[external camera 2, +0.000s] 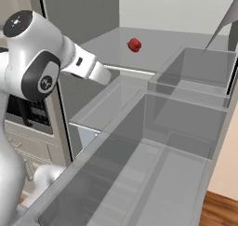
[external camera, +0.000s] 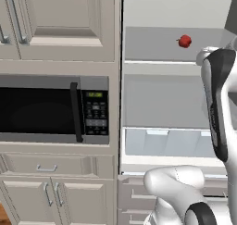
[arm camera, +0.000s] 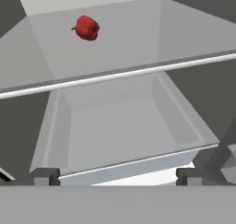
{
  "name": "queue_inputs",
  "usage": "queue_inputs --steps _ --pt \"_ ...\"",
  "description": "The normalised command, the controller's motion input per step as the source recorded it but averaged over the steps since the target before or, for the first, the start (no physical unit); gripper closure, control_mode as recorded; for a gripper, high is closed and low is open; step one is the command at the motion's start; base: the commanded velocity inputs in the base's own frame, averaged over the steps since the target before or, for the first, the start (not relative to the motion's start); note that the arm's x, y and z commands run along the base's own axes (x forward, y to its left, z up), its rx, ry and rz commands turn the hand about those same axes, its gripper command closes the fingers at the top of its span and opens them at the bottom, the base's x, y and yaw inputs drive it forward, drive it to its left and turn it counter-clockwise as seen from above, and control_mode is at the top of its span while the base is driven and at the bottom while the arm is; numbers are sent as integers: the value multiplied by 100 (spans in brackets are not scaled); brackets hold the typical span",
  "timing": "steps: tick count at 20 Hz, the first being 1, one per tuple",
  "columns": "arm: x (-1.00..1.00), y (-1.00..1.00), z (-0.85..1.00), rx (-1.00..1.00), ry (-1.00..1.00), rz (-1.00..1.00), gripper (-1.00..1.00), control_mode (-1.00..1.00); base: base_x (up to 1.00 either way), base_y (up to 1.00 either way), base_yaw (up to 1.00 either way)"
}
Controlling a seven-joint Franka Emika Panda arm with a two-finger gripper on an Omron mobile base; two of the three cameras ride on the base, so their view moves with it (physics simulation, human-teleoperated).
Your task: Place the cold items (bell pepper and kiwi) from the fridge in one tupperware on the dining counter. Place the warm items (hot dog and kebab skewer) in the stove area in another tupperware.
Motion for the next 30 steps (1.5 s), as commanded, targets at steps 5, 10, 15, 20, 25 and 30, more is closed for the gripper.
queue_inputs --steps 5,10,15,20,25,30 --pt "90 0 0 -4 -13 0 -100 -100 0 0 0" --pt "100 -2 -21 -5 -17 0 -100 -100 0 0 0" --pt "100 -42 -40 -7 -12 0 -100 -100 0 0 0" --pt "100 -33 -4 -1 -2 3 -100 -100 0 0 0" --pt "97 -38 27 3 0 8 -100 -100 0 0 0" --pt "90 -35 15 3 0 7 -100 -100 0 0 0"
